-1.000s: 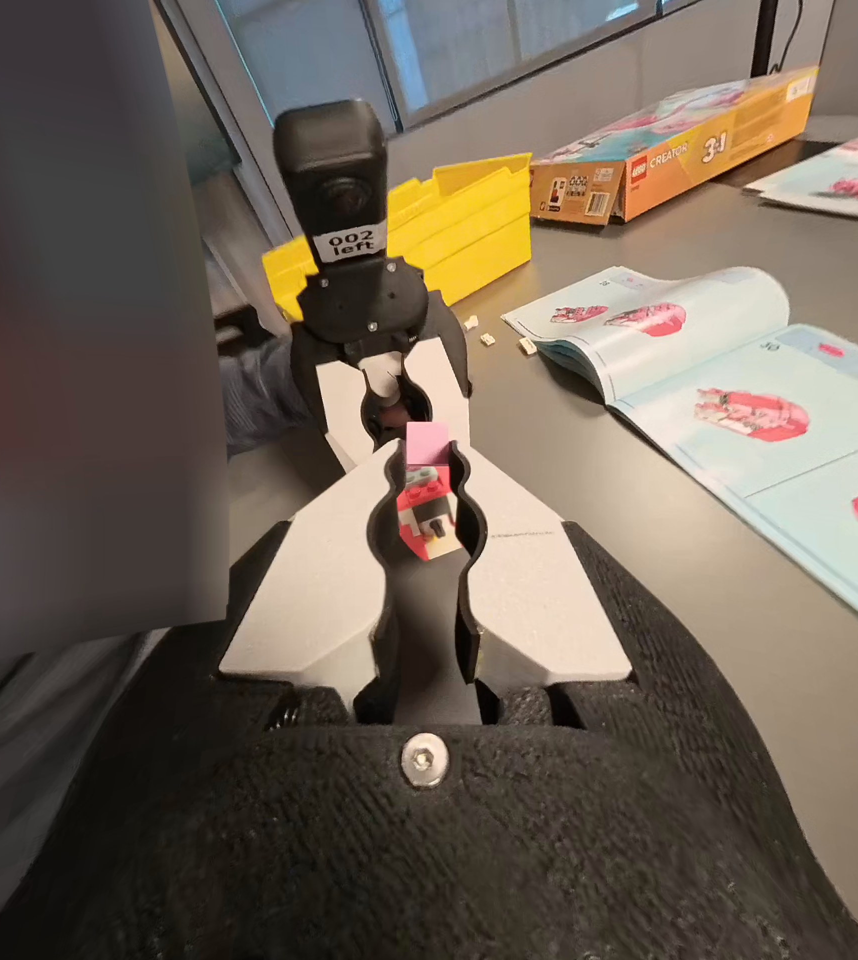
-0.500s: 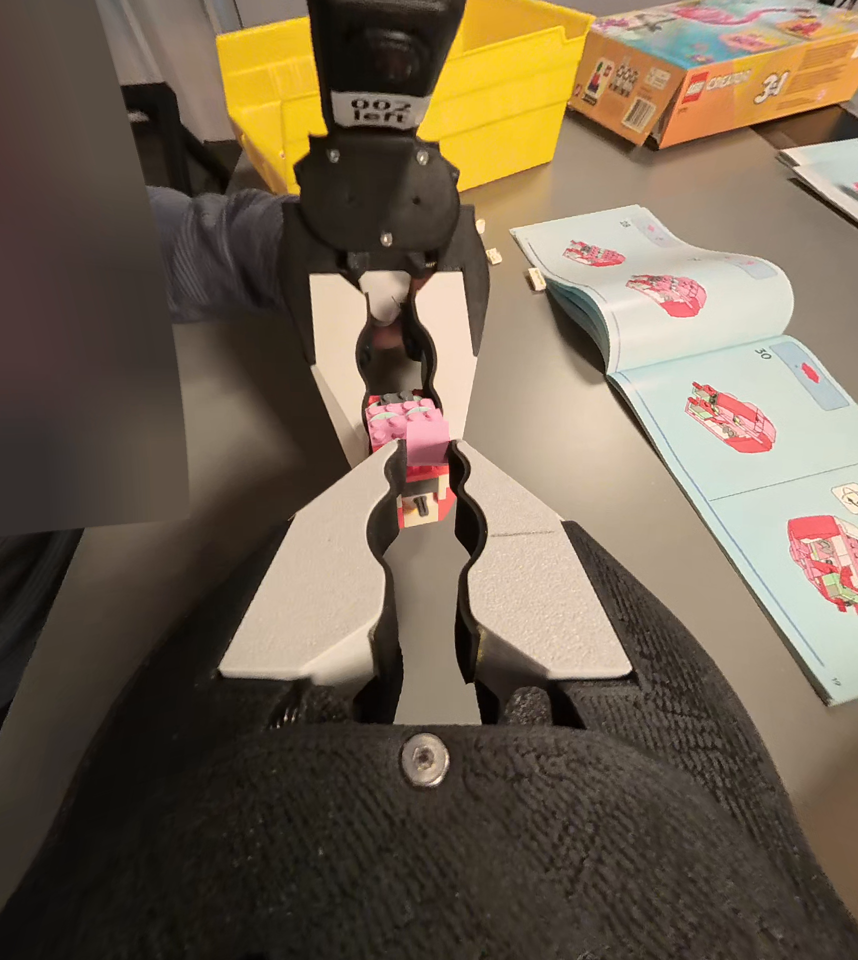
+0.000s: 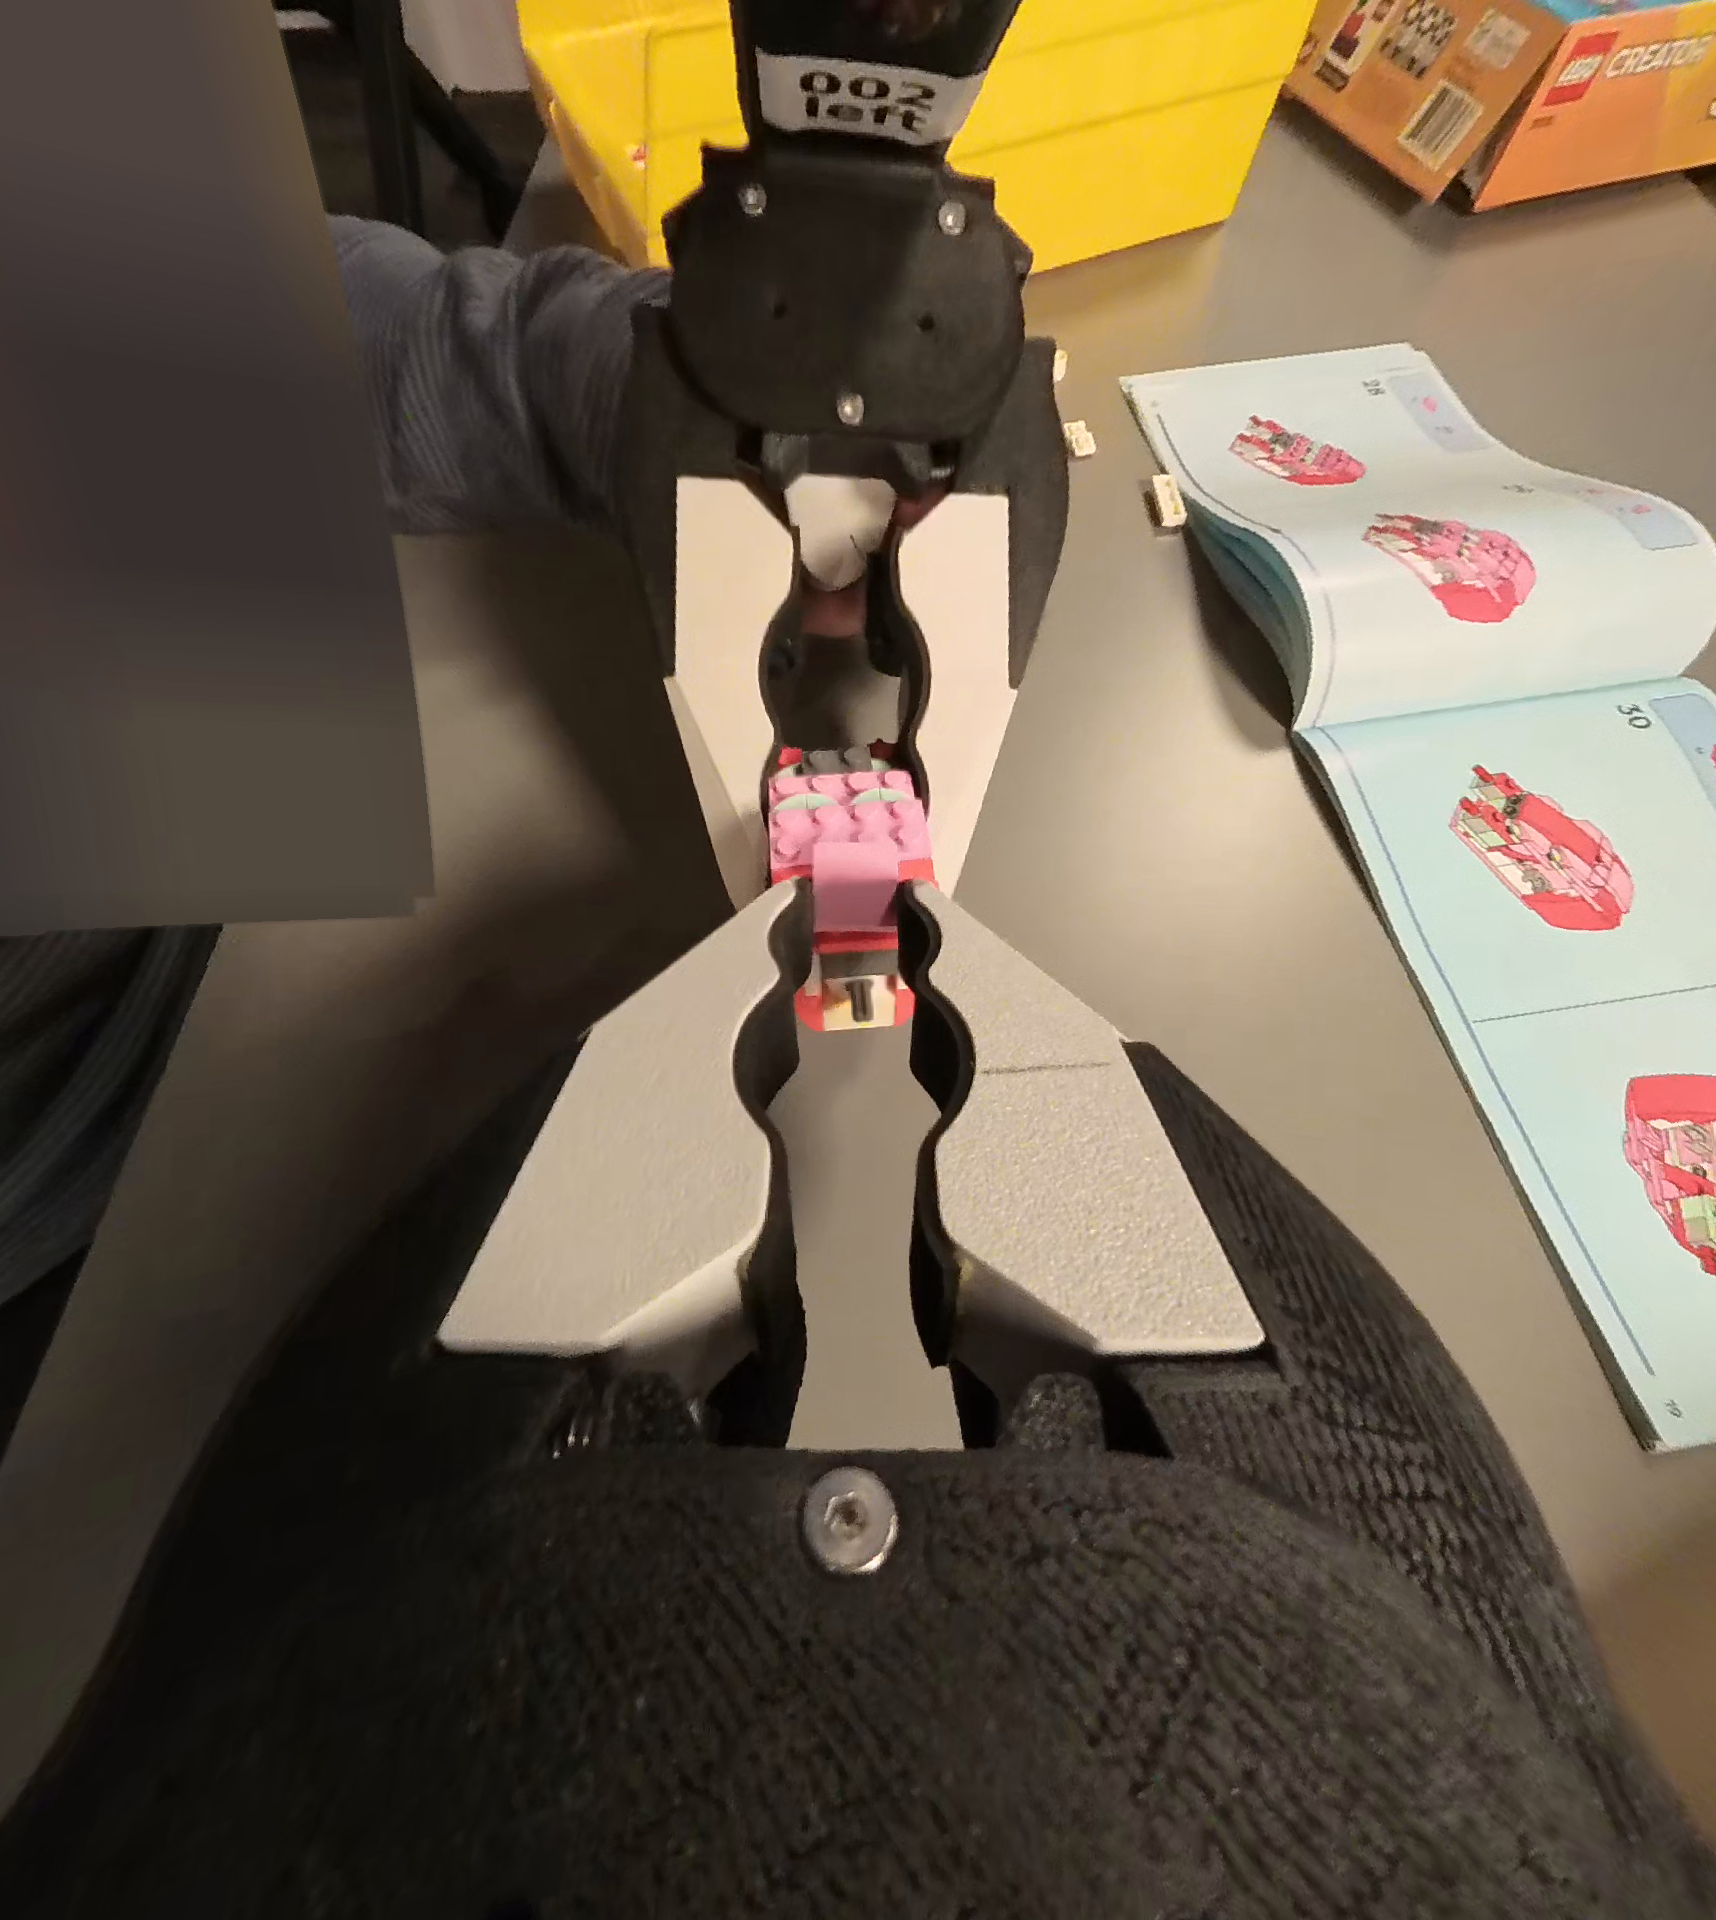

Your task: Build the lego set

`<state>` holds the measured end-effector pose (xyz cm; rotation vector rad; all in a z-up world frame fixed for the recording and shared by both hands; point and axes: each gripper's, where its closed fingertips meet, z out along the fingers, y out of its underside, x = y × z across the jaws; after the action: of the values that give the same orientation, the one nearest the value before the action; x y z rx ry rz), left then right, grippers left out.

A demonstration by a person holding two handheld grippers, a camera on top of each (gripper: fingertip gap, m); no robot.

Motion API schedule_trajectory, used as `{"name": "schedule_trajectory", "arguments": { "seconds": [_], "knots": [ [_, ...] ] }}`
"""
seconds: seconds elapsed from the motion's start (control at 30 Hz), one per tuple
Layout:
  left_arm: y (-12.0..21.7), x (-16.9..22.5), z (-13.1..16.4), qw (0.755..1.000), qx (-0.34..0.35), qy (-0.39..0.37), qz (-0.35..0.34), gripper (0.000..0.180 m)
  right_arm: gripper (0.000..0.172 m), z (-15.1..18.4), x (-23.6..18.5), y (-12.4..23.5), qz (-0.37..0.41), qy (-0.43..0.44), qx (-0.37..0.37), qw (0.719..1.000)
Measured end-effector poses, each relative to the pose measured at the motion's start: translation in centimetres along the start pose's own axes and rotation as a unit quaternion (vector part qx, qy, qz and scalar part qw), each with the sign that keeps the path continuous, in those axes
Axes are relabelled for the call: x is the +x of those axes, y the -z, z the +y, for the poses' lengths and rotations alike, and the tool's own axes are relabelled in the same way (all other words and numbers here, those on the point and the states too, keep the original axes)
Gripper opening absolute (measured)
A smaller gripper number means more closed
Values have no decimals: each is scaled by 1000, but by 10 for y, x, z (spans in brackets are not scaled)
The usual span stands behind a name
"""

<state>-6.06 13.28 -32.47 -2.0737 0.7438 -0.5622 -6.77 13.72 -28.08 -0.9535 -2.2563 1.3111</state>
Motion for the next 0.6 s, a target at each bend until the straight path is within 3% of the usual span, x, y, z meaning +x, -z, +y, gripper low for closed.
{"name": "schedule_trajectory", "arguments": {
  "seconds": [0.6],
  "knots": [
    [1, 6, -6, 999, 14, -42, -2, 33, 14, -4, -9, 5, -22, 14, -60, 998]
  ]
}}
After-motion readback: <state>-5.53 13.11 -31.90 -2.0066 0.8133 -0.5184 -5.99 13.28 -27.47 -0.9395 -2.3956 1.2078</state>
